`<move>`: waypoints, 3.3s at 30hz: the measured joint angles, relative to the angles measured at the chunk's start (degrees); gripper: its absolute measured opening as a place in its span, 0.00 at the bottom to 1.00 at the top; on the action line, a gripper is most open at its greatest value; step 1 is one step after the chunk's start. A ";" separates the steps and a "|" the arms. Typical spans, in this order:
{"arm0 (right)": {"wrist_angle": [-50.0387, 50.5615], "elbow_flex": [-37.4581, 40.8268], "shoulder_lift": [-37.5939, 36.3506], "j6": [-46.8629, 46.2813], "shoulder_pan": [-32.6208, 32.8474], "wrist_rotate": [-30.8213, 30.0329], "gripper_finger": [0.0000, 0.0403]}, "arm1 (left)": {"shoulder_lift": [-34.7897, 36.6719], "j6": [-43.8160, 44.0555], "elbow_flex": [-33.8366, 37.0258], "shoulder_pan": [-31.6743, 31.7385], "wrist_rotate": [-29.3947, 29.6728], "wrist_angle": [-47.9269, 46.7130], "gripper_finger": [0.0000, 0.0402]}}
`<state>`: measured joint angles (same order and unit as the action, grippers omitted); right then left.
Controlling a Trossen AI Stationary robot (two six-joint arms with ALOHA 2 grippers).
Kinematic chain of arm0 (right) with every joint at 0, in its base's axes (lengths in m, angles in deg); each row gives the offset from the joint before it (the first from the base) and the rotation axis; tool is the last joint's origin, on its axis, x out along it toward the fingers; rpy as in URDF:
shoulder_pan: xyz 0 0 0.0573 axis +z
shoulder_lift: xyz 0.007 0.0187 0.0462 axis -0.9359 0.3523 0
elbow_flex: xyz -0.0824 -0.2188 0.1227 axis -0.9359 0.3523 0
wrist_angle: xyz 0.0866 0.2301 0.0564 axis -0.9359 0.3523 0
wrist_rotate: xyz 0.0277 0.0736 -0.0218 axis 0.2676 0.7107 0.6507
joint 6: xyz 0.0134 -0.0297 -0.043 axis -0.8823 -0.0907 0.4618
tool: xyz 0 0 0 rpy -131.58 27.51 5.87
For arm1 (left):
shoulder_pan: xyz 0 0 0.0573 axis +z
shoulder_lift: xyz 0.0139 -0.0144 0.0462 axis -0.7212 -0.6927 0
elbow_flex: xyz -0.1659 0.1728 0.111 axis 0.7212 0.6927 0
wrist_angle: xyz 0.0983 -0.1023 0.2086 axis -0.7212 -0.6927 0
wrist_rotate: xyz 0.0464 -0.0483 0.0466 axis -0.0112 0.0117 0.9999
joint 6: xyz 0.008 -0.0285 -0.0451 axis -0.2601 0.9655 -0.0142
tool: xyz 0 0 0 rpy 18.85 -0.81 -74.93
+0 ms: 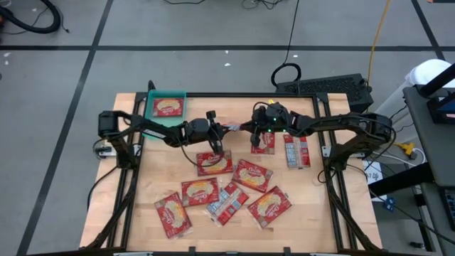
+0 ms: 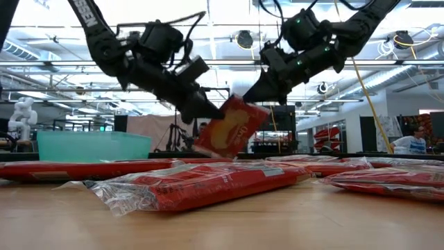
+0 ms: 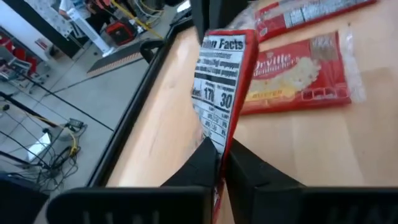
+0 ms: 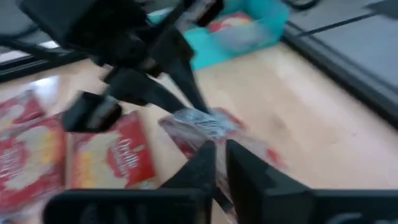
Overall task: Sort popcorn bags into baskets
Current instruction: Put the popcorn bag into the blue bin
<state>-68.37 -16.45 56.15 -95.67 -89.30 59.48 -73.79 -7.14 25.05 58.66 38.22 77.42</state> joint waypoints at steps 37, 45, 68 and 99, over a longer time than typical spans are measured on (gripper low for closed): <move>-0.32 -4.68 4.28 16.60 12.67 -18.62 0.05 | 15.12 6.64 -1.27 2.92 -14.05 -25.78 0.03; 0.08 -4.66 4.23 16.08 12.67 -17.00 0.14 | 15.12 6.59 -1.99 1.72 -13.87 -26.28 0.05; -3.90 -4.61 11.13 14.48 12.23 -14.58 0.03 | 15.09 9.16 -2.12 1.23 -13.88 -26.48 0.08; -21.50 4.17 3.60 8.47 13.75 -8.16 0.01 | 41.74 19.90 12.88 -2.04 -8.12 -30.67 0.41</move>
<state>-89.87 -12.27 59.75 -87.19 -75.56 51.32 -32.05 12.75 37.93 56.61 30.10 46.74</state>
